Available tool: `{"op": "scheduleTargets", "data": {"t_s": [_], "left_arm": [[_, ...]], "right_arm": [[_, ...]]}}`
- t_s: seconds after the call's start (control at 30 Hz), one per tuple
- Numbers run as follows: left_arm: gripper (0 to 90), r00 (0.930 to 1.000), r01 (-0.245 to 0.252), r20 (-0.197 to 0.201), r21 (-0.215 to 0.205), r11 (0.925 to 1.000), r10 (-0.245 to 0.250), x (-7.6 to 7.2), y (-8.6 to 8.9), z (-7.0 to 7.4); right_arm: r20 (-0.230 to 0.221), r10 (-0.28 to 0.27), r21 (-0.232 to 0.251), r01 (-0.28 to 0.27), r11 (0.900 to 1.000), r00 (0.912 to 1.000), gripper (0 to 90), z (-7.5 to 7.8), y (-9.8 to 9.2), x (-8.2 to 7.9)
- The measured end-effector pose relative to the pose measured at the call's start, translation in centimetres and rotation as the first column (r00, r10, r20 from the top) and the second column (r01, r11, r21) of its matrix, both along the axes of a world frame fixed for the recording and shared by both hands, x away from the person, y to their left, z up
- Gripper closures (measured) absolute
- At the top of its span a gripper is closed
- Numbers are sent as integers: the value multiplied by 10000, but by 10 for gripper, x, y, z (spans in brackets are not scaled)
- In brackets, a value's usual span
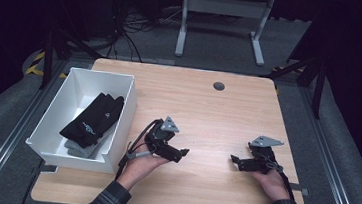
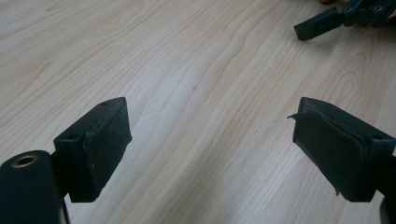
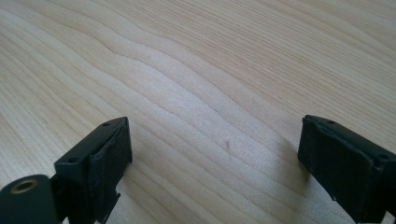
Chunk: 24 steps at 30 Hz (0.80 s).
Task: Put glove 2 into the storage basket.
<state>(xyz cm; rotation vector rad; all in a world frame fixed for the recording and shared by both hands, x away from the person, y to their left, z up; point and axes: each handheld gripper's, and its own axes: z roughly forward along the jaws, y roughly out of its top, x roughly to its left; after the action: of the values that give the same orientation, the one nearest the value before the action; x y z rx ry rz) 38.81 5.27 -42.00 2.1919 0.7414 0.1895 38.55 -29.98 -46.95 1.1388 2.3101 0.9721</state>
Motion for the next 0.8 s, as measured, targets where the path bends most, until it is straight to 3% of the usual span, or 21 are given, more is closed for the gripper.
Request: {"op": "scheduleTargets", "data": {"t_s": [0.3, 0.8], "left_arm": [[113, 9997, 142, 202, 490, 9987, -152, -6, -7, -21], [85, 9992, 222, 316, 1120, 9935, -259, -11, -17, -43]], "right_arm": [[-4, -2, 1, 2, 10000, 10000, 103, 0, 0, 0], [-8, -3, 3, 3, 10000, 10000, 103, 0, 0, 0]]}}
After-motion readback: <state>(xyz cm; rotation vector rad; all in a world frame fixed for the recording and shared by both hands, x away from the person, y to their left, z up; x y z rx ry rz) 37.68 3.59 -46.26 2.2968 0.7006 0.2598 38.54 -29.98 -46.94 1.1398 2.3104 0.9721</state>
